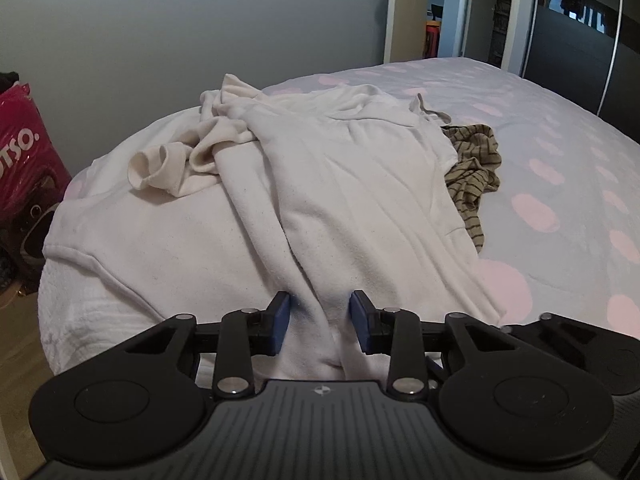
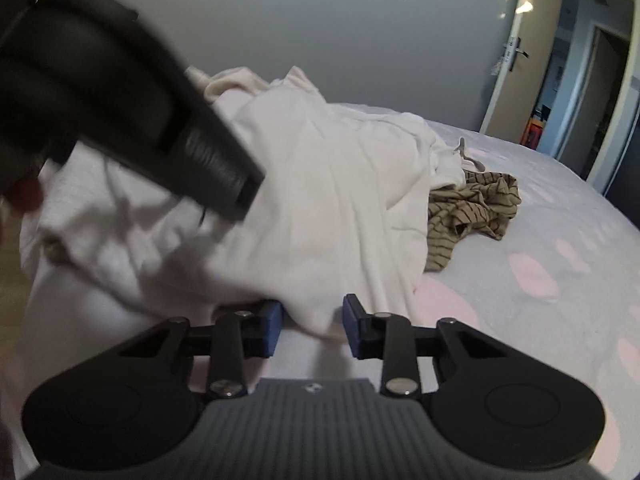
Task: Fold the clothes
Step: 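Reach both grippers into the white clothes pile and close on the cloth, then lift the white garment with both grippers and spread it across the bed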
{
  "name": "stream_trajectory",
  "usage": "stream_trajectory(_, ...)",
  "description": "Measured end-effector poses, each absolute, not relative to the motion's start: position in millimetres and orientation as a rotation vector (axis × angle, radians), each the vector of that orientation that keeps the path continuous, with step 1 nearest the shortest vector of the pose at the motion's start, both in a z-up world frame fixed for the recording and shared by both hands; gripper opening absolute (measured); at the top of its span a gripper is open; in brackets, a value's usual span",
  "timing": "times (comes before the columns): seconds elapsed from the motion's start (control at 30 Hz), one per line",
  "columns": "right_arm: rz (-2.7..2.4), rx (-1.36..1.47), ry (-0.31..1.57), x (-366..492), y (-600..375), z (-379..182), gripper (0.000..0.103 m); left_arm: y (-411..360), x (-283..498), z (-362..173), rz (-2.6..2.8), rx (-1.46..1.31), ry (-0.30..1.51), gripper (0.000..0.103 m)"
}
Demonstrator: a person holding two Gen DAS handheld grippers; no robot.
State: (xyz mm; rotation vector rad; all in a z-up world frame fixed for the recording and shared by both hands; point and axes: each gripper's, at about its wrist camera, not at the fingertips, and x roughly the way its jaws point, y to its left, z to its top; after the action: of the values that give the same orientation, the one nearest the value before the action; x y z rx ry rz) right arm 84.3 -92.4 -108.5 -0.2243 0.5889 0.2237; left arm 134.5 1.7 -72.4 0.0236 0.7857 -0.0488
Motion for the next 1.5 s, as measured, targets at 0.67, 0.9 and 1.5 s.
stream_trajectory(0.67, 0.106, -0.024, 0.253, 58.8, -137.6, -30.9, 0.008, -12.9, 110.7, -13.1, -0.250, -0.094, 0.602, 0.001)
stream_trajectory(0.9, 0.051, -0.030, 0.185, 15.3, -149.2, 15.0, 0.007, -21.4, 69.0, 26.5, -0.372, -0.128, 0.543, 0.001)
stream_trajectory(1.5, -0.367, 0.023, 0.049, -136.1, -242.6, 106.0, 0.007, -104.3, -38.5, 92.1, -0.935, -0.128, 0.488, 0.001)
